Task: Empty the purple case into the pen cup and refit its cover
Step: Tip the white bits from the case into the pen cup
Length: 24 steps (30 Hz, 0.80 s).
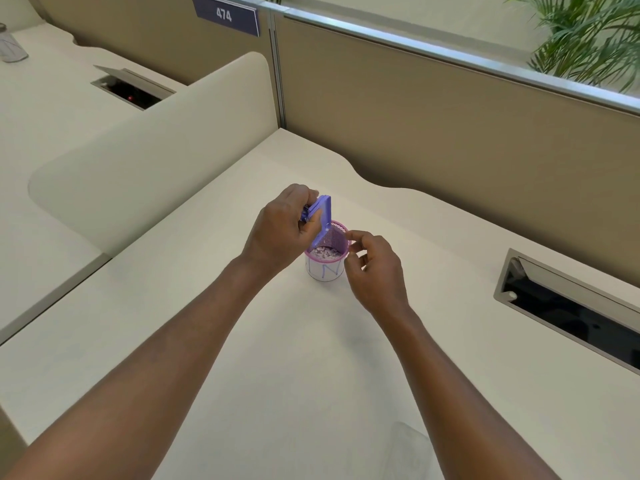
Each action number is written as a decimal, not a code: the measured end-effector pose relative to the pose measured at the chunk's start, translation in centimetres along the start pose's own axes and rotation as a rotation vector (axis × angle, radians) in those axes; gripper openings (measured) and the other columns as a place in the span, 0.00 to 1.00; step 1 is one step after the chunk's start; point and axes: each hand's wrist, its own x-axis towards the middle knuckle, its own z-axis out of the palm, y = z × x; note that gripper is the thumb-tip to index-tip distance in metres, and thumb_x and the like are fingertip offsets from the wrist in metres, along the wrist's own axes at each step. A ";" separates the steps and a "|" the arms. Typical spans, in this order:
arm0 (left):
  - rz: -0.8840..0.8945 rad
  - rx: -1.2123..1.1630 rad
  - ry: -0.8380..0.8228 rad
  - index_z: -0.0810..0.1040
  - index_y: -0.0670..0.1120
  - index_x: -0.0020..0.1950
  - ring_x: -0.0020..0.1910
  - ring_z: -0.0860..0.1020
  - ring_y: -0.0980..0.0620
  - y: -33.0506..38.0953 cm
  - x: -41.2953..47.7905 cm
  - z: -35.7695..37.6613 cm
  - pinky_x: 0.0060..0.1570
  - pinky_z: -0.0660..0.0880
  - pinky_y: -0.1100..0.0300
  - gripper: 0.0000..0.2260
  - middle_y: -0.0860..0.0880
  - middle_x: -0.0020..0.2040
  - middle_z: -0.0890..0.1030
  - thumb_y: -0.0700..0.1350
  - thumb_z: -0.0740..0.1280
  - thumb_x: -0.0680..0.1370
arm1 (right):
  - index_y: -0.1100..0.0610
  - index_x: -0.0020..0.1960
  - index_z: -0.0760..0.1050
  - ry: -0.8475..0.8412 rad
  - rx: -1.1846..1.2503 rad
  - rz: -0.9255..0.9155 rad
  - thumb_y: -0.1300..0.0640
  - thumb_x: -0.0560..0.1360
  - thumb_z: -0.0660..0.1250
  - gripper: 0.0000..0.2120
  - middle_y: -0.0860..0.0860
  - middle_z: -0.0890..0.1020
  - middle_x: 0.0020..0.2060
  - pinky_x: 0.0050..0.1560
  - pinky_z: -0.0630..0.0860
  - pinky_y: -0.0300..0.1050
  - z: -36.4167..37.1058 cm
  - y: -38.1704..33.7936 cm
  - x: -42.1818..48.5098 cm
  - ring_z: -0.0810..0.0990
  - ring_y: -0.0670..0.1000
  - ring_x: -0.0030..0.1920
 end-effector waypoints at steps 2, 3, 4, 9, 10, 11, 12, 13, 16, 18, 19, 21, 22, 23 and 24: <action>0.013 0.006 -0.004 0.78 0.36 0.53 0.45 0.81 0.40 0.1 0.1 0.0 0.43 0.81 0.44 0.05 0.39 0.52 0.82 0.36 0.67 0.78 | 0.47 0.67 0.76 -0.027 -0.081 -0.067 0.59 0.76 0.63 0.20 0.47 0.79 0.52 0.42 0.77 0.45 -0.1 -0.2 0.1 0.79 0.47 0.41; 0.018 0.007 -0.007 0.78 0.36 0.53 0.45 0.81 0.41 0.1 0.1 -0.1 0.43 0.81 0.45 0.05 0.39 0.52 0.82 0.36 0.68 0.78 | 0.46 0.70 0.74 -0.047 -0.148 -0.115 0.59 0.77 0.63 0.23 0.47 0.78 0.52 0.41 0.75 0.45 -0.1 -0.4 0.2 0.78 0.48 0.42; 0.021 0.005 -0.010 0.78 0.36 0.53 0.45 0.81 0.41 0.2 0.2 -0.1 0.43 0.81 0.45 0.05 0.39 0.52 0.83 0.36 0.68 0.78 | 0.45 0.72 0.72 -0.066 -0.227 -0.167 0.58 0.77 0.63 0.24 0.48 0.77 0.51 0.39 0.73 0.44 -0.1 -0.6 0.4 0.78 0.49 0.43; -0.013 -0.027 0.030 0.78 0.36 0.51 0.40 0.78 0.46 0.4 0.8 -0.3 0.42 0.79 0.51 0.04 0.41 0.51 0.83 0.36 0.68 0.78 | 0.49 0.77 0.67 -0.150 -0.533 -0.300 0.56 0.77 0.62 0.28 0.55 0.76 0.51 0.38 0.69 0.45 0.1 -1.0 1.1 0.76 0.57 0.46; -0.021 -0.032 0.038 0.78 0.36 0.51 0.40 0.78 0.47 0.3 0.9 -0.4 0.42 0.78 0.52 0.03 0.41 0.50 0.84 0.35 0.68 0.78 | 0.50 0.77 0.68 -0.155 -0.557 -0.307 0.56 0.76 0.62 0.28 0.56 0.76 0.51 0.38 0.70 0.45 0.1 -1.0 1.1 0.76 0.58 0.46; -0.024 -0.035 0.040 0.78 0.36 0.50 0.39 0.77 0.47 0.3 1.0 -0.5 0.42 0.78 0.53 0.03 0.41 0.50 0.84 0.35 0.68 0.78 | 0.51 0.76 0.69 -0.154 -0.577 -0.318 0.57 0.76 0.62 0.28 0.57 0.76 0.51 0.38 0.71 0.47 0.0 -1.0 1.1 0.76 0.59 0.45; -0.025 -0.035 0.040 0.78 0.36 0.50 0.39 0.77 0.47 0.2 1.0 -0.6 0.42 0.77 0.54 0.03 0.41 0.50 0.84 0.35 0.68 0.78 | 0.52 0.74 0.71 -0.150 -0.593 -0.331 0.57 0.76 0.62 0.26 0.57 0.76 0.50 0.37 0.71 0.47 0.0 -1.0 1.2 0.76 0.59 0.45; -0.026 -0.034 0.038 0.78 0.36 0.50 0.39 0.77 0.47 0.2 1.0 -0.6 0.41 0.77 0.54 0.03 0.41 0.50 0.84 0.36 0.68 0.78 | 0.52 0.72 0.73 -0.141 -0.599 -0.342 0.58 0.75 0.63 0.24 0.57 0.76 0.49 0.36 0.71 0.47 -0.1 -1.1 1.2 0.75 0.60 0.44; -0.028 -0.034 0.039 0.78 0.36 0.51 0.39 0.77 0.48 0.0 0.8 -0.6 0.41 0.78 0.56 0.04 0.41 0.51 0.84 0.36 0.68 0.79 | 0.54 0.68 0.76 -0.112 -0.578 -0.343 0.59 0.75 0.64 0.22 0.57 0.75 0.48 0.35 0.71 0.47 -0.4 -1.3 1.5 0.75 0.59 0.45; -0.025 -0.035 0.036 0.78 0.35 0.51 0.39 0.77 0.49 0.0 0.8 -0.5 0.42 0.78 0.57 0.04 0.41 0.52 0.84 0.36 0.68 0.79 | 0.53 0.71 0.75 -0.107 -0.566 -0.338 0.59 0.75 0.64 0.24 0.56 0.75 0.50 0.36 0.73 0.48 -0.5 -1.5 1.6 0.75 0.58 0.46; -0.024 -0.037 0.035 0.78 0.35 0.51 0.40 0.77 0.49 0.0 0.8 -0.5 0.42 0.78 0.57 0.04 0.41 0.52 0.84 0.36 0.68 0.79 | 0.53 0.71 0.74 -0.106 -0.563 -0.344 0.60 0.75 0.64 0.25 0.56 0.76 0.50 0.37 0.74 0.49 -0.5 -1.5 1.6 0.75 0.58 0.46; -0.018 -0.041 0.033 0.78 0.35 0.51 0.40 0.77 0.49 0.1 0.8 -0.4 0.42 0.78 0.57 0.04 0.40 0.52 0.84 0.36 0.68 0.79 | 0.54 0.70 0.75 -0.104 -0.559 -0.358 0.60 0.75 0.65 0.24 0.57 0.76 0.50 0.37 0.74 0.49 -0.4 -1.7 1.6 0.75 0.58 0.46; -0.014 -0.042 0.032 0.78 0.35 0.51 0.40 0.77 0.49 0.1 0.8 -0.3 0.42 0.78 0.57 0.04 0.40 0.52 0.84 0.36 0.68 0.79 | 0.54 0.69 0.76 -0.097 -0.553 -0.361 0.60 0.74 0.65 0.22 0.57 0.76 0.50 0.37 0.73 0.49 -0.5 -1.8 1.6 0.75 0.58 0.45; -0.013 -0.042 0.030 0.78 0.36 0.51 0.40 0.77 0.49 0.1 0.8 -0.3 0.41 0.78 0.57 0.04 0.40 0.52 0.84 0.36 0.68 0.79 | 0.55 0.67 0.77 -0.083 -0.542 -0.359 0.60 0.74 0.65 0.21 0.56 0.76 0.50 0.36 0.73 0.49 -0.5 -1.9 1.7 0.75 0.58 0.45; -0.013 -0.042 0.028 0.78 0.36 0.51 0.39 0.77 0.49 0.0 0.7 -0.3 0.41 0.77 0.58 0.03 0.40 0.52 0.84 0.36 0.68 0.79 | 0.55 0.65 0.78 -0.064 -0.531 -0.354 0.60 0.73 0.65 0.20 0.56 0.76 0.49 0.36 0.72 0.48 -0.7 -1.9 1.8 0.75 0.58 0.44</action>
